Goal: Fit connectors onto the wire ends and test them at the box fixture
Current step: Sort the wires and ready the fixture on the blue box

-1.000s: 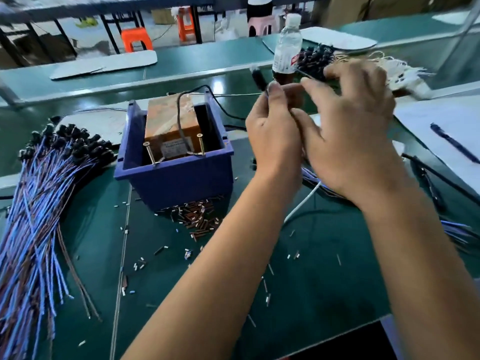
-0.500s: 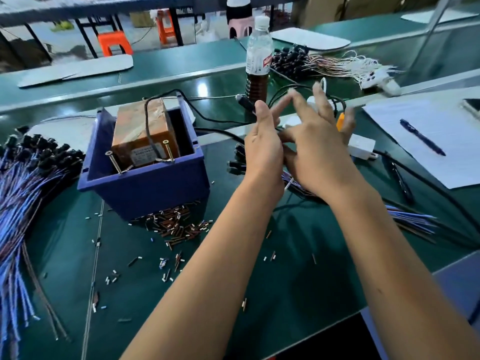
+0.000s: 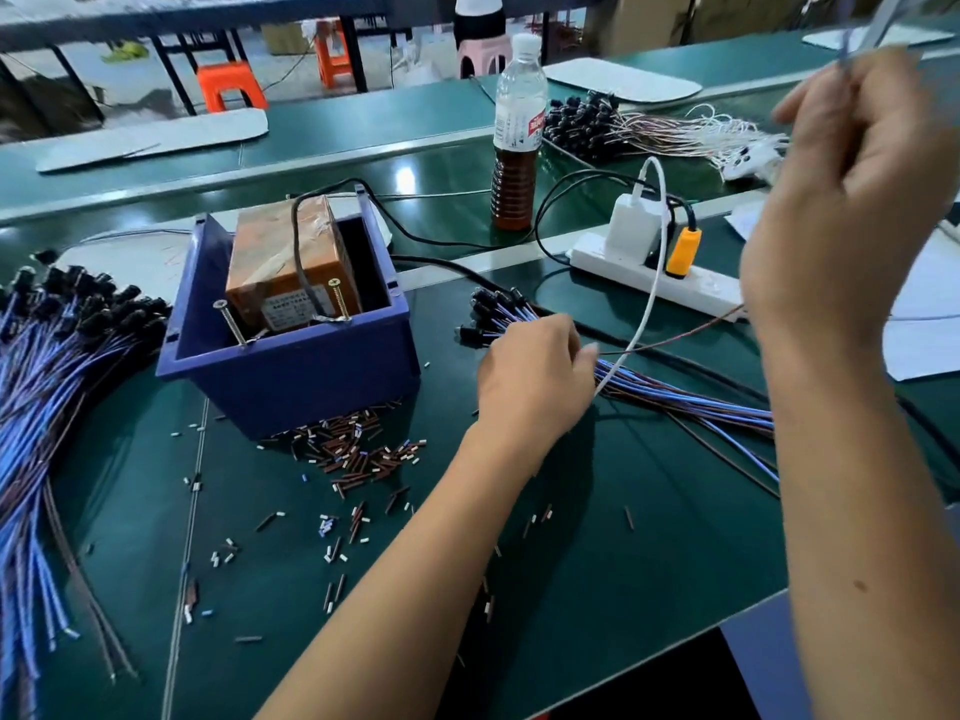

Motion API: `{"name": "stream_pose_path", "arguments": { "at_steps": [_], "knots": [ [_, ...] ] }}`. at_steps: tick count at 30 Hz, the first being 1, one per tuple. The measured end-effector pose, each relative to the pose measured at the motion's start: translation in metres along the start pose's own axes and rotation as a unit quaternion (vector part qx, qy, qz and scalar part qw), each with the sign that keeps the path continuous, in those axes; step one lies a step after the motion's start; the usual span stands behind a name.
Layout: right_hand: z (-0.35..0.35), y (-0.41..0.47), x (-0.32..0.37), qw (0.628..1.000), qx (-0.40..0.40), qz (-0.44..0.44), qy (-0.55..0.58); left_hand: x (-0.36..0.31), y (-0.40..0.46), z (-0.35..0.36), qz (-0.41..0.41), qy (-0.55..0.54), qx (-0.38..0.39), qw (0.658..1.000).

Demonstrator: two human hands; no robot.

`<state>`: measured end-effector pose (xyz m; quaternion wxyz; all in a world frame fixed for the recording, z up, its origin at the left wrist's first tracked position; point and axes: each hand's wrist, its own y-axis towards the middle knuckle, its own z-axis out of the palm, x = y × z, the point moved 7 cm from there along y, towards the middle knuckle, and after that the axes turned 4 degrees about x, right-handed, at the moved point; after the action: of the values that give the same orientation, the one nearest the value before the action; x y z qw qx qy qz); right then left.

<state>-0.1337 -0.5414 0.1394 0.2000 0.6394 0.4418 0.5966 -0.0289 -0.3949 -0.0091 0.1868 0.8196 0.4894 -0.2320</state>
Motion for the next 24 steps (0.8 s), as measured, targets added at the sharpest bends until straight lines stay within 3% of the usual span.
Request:
{"name": "stream_pose_path", "arguments": {
  "at_steps": [2, 4, 6, 10, 12, 15, 17, 19, 22, 24],
  "knots": [
    [-0.005, 0.007, 0.003, 1.0, 0.004, 0.009, -0.021, -0.009, 0.0, 0.004, 0.045, 0.036, 0.027, 0.998],
    [0.0, 0.009, 0.002, 0.995, 0.06, 0.021, -0.078, -0.017, -0.003, 0.007, 0.079, 0.082, 0.04, 0.993],
    [0.014, 0.002, -0.014, 0.971, 0.168, 0.072, -0.152, -0.011, -0.002, 0.001, 0.048, 0.053, 0.01, 0.997],
    [0.028, -0.033, -0.054, 0.883, 0.34, 0.217, -0.239, 0.016, 0.001, -0.037, -0.065, -0.11, -0.123, 0.984],
    [0.02, -0.035, -0.06, 0.893, 0.305, 0.237, -0.233, 0.023, 0.002, -0.053, -0.077, -0.163, -0.168, 0.969],
    [-0.01, -0.01, -0.055, 0.942, 0.165, 0.203, -0.212, 0.023, 0.001, -0.07, -0.062, -0.231, -0.21, 0.948],
    [-0.014, 0.003, -0.052, 0.952, 0.16, 0.186, -0.182, 0.019, 0.002, -0.077, -0.045, -0.275, -0.219, 0.935],
    [0.004, 0.0, -0.049, 0.933, 0.232, 0.189, -0.202, 0.011, 0.001, -0.081, -0.027, -0.302, -0.231, 0.924],
    [0.054, -0.036, -0.046, 0.863, 0.404, 0.185, -0.241, 0.001, -0.002, -0.081, 0.011, -0.319, -0.251, 0.914],
    [0.084, -0.06, -0.042, 0.849, 0.451, 0.154, -0.227, -0.002, 0.001, -0.074, 0.042, -0.309, -0.242, 0.919]
  ]
}}
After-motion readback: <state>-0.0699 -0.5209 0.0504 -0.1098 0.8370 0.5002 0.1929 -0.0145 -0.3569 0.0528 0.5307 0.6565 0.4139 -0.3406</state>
